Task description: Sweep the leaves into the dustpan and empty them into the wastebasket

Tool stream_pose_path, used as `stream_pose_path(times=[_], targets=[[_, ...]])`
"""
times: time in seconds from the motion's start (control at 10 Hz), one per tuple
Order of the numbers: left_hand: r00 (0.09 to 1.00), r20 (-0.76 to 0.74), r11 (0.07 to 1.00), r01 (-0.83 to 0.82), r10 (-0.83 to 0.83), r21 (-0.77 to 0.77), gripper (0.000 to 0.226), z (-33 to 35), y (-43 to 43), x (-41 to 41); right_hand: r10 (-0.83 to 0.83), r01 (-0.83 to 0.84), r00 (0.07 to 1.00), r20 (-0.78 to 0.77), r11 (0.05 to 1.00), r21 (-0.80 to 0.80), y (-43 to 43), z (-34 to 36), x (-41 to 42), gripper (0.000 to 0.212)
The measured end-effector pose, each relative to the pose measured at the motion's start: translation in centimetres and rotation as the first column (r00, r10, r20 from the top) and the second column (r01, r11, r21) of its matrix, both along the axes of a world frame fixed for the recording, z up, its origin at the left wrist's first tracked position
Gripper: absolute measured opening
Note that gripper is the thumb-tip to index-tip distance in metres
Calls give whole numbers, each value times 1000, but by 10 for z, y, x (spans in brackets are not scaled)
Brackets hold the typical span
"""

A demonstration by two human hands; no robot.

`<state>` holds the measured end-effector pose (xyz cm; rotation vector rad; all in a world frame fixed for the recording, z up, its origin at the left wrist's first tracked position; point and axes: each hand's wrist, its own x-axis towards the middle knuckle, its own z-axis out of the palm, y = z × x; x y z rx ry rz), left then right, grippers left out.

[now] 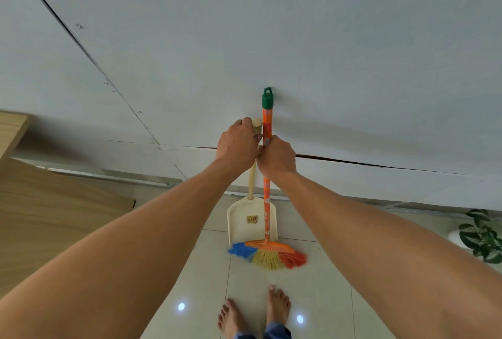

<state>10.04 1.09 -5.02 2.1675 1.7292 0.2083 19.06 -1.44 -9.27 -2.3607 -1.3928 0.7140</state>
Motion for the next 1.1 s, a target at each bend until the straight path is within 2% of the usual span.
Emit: stream_pose_path(times=[0.2, 0.4, 0.6, 0.7, 1.0, 1.1], targets=[[999, 53, 1000, -15, 15, -6, 23, -4, 8, -3, -19, 20, 999, -31, 999, 28, 2, -3, -3, 18], [996, 94, 1000, -11, 9, 16, 22, -6, 10, -1, -27, 25, 999, -26, 997, -72, 8, -4, 3, 20], [979, 155, 992, -128, 129, -19, 21, -7, 3, 4, -29, 27, 999, -15, 993, -116, 2, -3, 1, 23], [979, 139, 988, -151, 152, -18, 23, -6, 1, 6, -35, 32, 999, -28, 993, -110, -2, -1, 2, 25], [980, -46, 973, -196, 191, -126, 37, 11, -22, -4, -96, 82, 986, -138, 991, -103, -21, 29, 6, 27], [980, -53, 973, -199, 194, -117, 39, 26, -32, -11, -116, 102, 983, -142, 990, -99, -44, 35, 7, 26]])
